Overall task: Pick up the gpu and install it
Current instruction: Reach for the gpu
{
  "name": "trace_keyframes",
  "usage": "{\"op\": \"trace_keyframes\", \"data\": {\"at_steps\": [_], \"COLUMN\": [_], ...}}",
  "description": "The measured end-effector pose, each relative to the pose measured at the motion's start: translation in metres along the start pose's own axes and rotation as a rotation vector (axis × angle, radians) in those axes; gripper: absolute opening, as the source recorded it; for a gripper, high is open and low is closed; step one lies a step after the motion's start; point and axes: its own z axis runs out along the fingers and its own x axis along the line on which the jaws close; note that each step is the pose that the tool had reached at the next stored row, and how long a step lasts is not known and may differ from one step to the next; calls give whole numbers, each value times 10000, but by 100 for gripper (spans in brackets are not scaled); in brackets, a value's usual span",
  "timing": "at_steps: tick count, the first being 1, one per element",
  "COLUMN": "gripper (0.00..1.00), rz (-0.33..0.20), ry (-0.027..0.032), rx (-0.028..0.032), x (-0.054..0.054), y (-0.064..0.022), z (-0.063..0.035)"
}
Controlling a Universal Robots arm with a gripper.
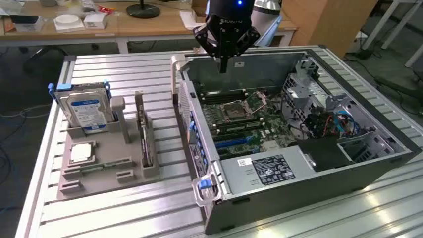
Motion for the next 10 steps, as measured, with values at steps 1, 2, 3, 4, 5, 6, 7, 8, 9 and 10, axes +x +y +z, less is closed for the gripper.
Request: {"op": "trace_keyframes", "data": {"at_steps": [1, 2, 3, 4, 5, 6, 7, 8, 9, 10], "gripper": [10, 10, 10, 10, 10, 10, 10, 10, 10, 10], "rz": [0, 1, 3, 3, 2, 0, 0, 0, 0, 0], "ry": [0, 0, 2, 2, 2, 1, 2, 1, 2, 2], "rx": [-1, -1, -1, 0, 1, 0, 0, 0, 0, 0], "x": [0, 2, 8, 22, 31, 44, 61, 76, 91, 106], "y": [0, -1, -2, -3, -3, -4, -6, -8, -10, -11], "z": [0, 0, 0, -1, -1, -1, -1, -2, -2, -3]}}
